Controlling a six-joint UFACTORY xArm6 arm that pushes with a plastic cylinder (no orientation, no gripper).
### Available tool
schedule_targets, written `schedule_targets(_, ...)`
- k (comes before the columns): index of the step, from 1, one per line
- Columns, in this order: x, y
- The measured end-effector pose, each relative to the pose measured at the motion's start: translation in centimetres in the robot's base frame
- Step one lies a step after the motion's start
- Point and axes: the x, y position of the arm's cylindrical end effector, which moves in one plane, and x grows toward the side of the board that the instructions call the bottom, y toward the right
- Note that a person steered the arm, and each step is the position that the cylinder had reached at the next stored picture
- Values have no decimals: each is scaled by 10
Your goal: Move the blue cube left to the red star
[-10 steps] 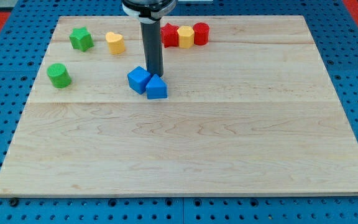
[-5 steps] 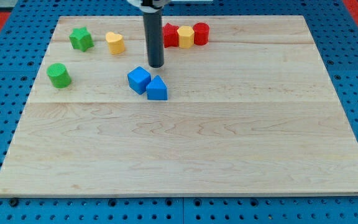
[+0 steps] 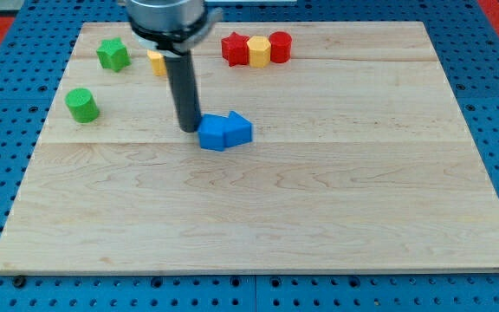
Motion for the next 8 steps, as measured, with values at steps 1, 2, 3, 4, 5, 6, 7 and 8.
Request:
schedule_targets(1, 13, -6)
schedule_targets(2, 58, -3)
schedule_targets(3, 43, 55)
schedule_targets(4, -29, 20)
schedule_targets(5, -57, 16)
schedule_targets(6, -78, -2)
schedule_targets(7, -66, -12)
schedule_targets(8, -102, -21)
